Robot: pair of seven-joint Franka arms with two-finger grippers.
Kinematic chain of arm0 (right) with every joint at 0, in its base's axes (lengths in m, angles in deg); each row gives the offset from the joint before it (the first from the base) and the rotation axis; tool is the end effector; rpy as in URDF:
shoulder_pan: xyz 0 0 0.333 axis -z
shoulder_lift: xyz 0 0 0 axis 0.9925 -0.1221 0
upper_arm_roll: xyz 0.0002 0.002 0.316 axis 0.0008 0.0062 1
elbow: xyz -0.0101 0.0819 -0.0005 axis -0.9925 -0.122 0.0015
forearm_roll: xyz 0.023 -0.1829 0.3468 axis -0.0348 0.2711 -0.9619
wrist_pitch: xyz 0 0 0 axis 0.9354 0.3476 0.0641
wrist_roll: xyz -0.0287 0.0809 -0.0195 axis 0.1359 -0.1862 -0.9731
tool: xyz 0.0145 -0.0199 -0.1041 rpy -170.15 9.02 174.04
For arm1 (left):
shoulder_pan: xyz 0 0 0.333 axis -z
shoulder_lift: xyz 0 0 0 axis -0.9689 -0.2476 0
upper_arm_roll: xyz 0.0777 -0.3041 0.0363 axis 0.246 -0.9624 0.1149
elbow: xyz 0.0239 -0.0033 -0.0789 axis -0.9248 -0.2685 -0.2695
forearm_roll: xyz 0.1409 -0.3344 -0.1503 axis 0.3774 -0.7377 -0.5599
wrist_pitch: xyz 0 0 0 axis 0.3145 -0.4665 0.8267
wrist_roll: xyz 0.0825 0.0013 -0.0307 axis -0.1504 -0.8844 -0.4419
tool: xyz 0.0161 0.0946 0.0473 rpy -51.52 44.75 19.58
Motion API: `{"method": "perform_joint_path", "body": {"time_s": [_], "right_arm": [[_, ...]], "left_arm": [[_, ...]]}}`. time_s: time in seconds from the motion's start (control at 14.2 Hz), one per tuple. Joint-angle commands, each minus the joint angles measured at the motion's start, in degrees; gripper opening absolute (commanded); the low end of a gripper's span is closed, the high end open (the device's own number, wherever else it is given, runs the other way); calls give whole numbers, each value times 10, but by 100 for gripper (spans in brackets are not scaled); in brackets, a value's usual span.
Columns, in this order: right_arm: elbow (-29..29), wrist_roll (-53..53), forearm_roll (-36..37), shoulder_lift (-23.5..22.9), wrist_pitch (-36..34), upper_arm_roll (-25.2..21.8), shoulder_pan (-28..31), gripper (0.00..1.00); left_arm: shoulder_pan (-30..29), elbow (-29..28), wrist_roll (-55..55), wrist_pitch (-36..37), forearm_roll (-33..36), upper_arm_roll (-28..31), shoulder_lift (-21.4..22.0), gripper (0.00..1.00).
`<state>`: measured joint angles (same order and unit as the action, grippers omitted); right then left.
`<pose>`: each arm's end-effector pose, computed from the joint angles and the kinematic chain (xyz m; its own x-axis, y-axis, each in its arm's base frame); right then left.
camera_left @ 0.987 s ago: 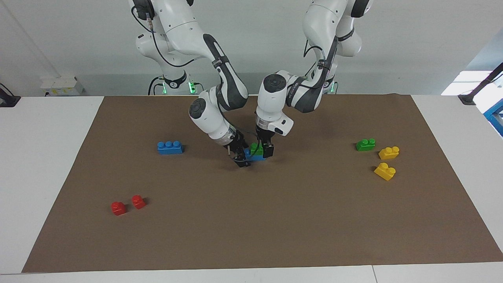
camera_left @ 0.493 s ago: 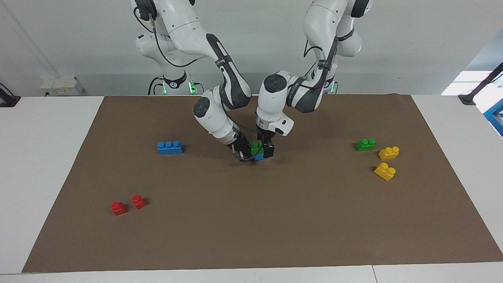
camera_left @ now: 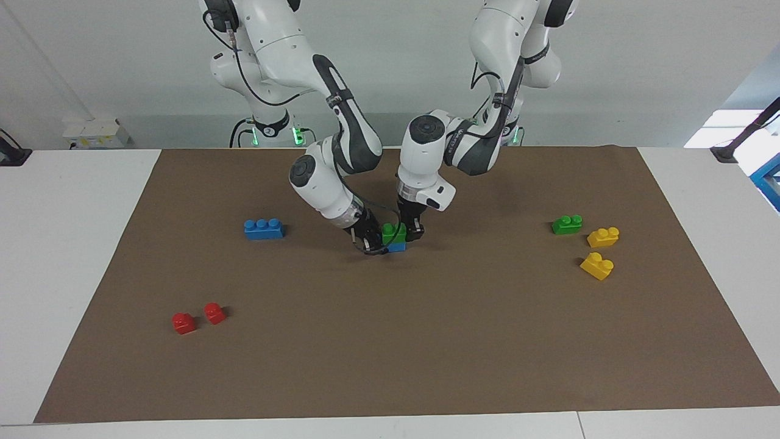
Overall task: Remove green block with left arm and hold with right
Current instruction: 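Close the left gripper on green while the right gripper grips blue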
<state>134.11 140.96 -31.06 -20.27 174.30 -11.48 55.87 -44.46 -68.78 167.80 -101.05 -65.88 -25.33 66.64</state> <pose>0.5290 0.2897 0.2695 0.0989 -0.8738 -0.4762 -0.9949 -0.0775 -0.0645 0.4741 -0.4023 0.3453 -0.1341 0.9862 -0.0975 0.9893 0.1390 0.0445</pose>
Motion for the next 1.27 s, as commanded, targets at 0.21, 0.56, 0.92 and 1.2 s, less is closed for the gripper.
{"method": "perform_joint_path", "body": {"time_s": [0.21, 0.56, 0.92, 1.2], "right_arm": [[-2, -25, -20, -2, -7, 2, 5, 10], [-2, -25, -20, -2, -5, 2, 2, 10], [-2, -25, -20, -2, -4, 2, 1, 11], [-2, -25, -20, -2, -3, 2, -1, 11]], "left_arm": [[11, -2, 12, -18, 10, 7, 0, 74], [18, -2, 30, -23, 10, 7, 0, 0], [15, -2, 21, -17, 11, 7, 2, 0], [-21, 0, -17, 29, 10, 7, 46, 0]]}}
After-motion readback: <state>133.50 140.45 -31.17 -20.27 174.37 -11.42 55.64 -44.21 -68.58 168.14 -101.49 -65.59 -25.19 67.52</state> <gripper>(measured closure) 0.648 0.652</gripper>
